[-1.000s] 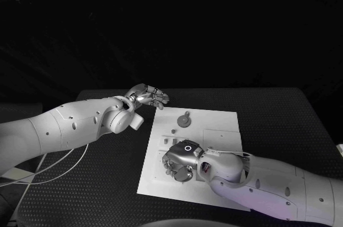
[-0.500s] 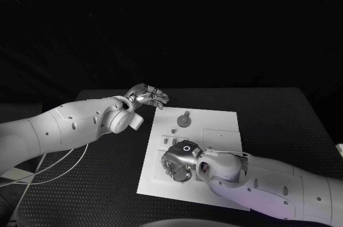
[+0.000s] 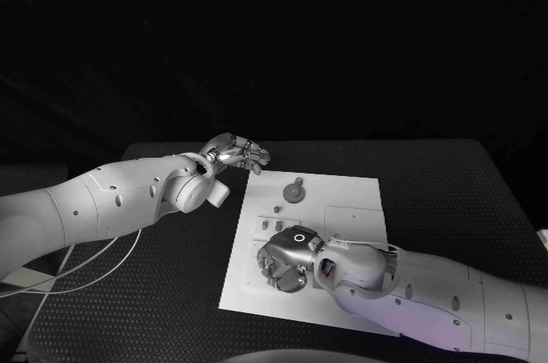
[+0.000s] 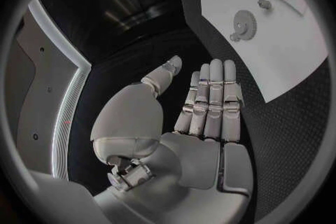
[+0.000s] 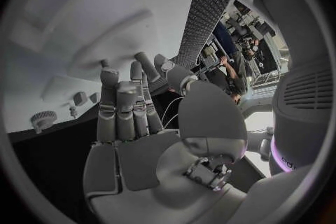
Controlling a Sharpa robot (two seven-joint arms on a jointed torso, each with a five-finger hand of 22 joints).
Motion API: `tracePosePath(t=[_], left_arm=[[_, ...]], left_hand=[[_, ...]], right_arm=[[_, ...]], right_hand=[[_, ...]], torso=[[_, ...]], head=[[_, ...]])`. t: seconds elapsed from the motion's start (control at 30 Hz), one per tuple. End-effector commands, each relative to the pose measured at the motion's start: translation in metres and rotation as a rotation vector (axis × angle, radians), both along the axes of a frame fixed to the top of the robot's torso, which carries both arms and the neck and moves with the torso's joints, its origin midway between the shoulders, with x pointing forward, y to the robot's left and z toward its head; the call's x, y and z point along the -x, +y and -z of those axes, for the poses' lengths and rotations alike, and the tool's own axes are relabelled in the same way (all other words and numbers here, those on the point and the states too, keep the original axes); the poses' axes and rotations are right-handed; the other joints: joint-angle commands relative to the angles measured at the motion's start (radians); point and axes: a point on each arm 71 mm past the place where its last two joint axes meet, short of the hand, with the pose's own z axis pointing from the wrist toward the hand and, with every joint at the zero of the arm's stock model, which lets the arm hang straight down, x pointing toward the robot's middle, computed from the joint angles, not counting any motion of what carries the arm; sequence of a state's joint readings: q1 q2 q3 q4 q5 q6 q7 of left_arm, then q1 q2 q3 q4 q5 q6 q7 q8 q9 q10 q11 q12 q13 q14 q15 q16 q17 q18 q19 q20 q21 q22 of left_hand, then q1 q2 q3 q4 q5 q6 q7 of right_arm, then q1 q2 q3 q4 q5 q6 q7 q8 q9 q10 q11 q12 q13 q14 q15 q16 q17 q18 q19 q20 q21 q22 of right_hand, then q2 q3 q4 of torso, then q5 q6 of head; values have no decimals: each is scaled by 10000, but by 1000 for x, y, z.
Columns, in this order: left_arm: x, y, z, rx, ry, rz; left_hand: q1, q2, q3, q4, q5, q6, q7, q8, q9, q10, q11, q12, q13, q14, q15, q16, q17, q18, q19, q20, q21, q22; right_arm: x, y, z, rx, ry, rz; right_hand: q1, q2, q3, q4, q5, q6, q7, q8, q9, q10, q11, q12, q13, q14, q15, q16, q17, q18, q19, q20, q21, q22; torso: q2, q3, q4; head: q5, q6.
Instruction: Assemble the parts on the task board
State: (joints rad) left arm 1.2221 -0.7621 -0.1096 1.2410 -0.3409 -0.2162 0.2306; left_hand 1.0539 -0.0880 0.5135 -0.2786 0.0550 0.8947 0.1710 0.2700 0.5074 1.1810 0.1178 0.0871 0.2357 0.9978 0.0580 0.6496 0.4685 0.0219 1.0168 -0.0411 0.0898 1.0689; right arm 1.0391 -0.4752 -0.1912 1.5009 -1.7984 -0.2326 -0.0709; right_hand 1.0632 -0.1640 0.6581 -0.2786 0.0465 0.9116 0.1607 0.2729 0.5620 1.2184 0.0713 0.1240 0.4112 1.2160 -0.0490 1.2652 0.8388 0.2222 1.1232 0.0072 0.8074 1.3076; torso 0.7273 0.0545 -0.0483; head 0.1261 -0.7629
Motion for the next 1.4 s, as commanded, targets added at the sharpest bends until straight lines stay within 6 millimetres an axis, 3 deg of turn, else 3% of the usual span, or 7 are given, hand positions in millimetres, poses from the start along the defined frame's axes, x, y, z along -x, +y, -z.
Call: tracePosePath(t=[0.03, 0.57, 0.8, 1.03, 1.2, 1.27, 1.4], left_arm=[[0, -2, -2, 116, -55, 103], [0, 0, -2, 100, -58, 60], [0, 1, -1, 91, -60, 40], [-1, 2, -1, 82, -79, 10], [-1, 3, -1, 69, -101, -33], [-2, 4, -1, 53, -115, -72], [-3, 5, -1, 48, -116, -106]], left_hand=[[10, 50, -71, 16, 0, -29, -3, 55, -12, 68, -12, -46, -15, 59, -1, -59, 12, 118, 51, 3, -38, 1], [15, 49, -71, 13, 0, -31, -2, 57, -17, 67, -11, -48, -19, 63, -1, -73, 30, 118, 54, 2, -43, 3], [17, 48, -70, 12, 0, -31, -3, 59, -19, 66, -11, -48, -20, 63, -1, -80, 37, 118, 55, 1, -46, 4], [19, 48, -70, 11, 0, -31, -3, 60, -21, 67, -11, -48, -22, 65, -1, -86, 46, 117, 55, 1, -48, 4], [18, 48, -71, 12, 0, -30, -3, 61, -22, 68, -11, -48, -22, 66, -1, -89, 50, 117, 56, 2, -49, 5], [17, 49, -72, 13, 0, -30, -3, 62, -22, 68, -11, -48, -22, 66, -1, -91, 52, 116, 56, 2, -50, 5], [13, 50, -73, 16, 0, -29, -2, 63, -23, 69, -11, -48, -23, 67, -1, -94, 56, 115, 57, 3, -51, 5]], right_arm=[[2, 0, -1, -220, 108, -91], [2, -12, -11, -1204, -261, 239], [-3, -23, -30, -1771, -432, 500], [-22, -52, -55, -2079, -44, 1318], [-43, -85, -70, -1881, 478, 2418], [-52, -102, -75, -1897, 1059, 3112], [-61, -126, -76, -1473, 2181, 4108]], right_hand=[[16, -107, -85, 2, 29, -90, 21, -58, -16, -85, 6, -29, 16, 1, 91, -23, 11, 396, -61, 0, 1, 184], [113, -147, -99, -19, 30, -92, 22, -61, -28, -77, 4, -32, 51, 40, 89, 3, 23, 396, -18, -29, 20, 179], [293, -256, -78, -65, 30, -120, 32, -80, -50, -91, 8, -49, 84, 32, 93, -20, 14, 396, -33, -40, 6, 171], [342, -238, -75, -51, 30, -118, 34, -80, -57, -56, 3, -35, 107, 46, 90, -17, 15, 396, -28, -38, 9, 172], [-124, -48, -299, 352, 40, 261, -152, 140, 42, 930, -305, 641, 628, 106, -191, -18, 10, 396, 41, 8, 31, 165], [-292, -70, -424, 522, 56, 377, -360, 240, 183, 1141, -580, 1542, 1859, 132, -441, -90, -20, 395, 83, -56, -35, 111], [-598, -115, -576, 841, 68, 487, -532, 334, 360, 1241, -757, 3360, 3809, 197, -634, -66, 11, 396, 163, -65, -68, 92]], torso=[[2, 8, -10], [3, 7, -10], [-2, 3, -9], [-10, -4, -14], [-40, -16, -37], [-40, -18, -42], [-99, -29, -107]], head=[[-2, 1], [-38, 30], [-87, 79], [-165, 163], [-256, 225], [-309, 250], [-493, 297]])
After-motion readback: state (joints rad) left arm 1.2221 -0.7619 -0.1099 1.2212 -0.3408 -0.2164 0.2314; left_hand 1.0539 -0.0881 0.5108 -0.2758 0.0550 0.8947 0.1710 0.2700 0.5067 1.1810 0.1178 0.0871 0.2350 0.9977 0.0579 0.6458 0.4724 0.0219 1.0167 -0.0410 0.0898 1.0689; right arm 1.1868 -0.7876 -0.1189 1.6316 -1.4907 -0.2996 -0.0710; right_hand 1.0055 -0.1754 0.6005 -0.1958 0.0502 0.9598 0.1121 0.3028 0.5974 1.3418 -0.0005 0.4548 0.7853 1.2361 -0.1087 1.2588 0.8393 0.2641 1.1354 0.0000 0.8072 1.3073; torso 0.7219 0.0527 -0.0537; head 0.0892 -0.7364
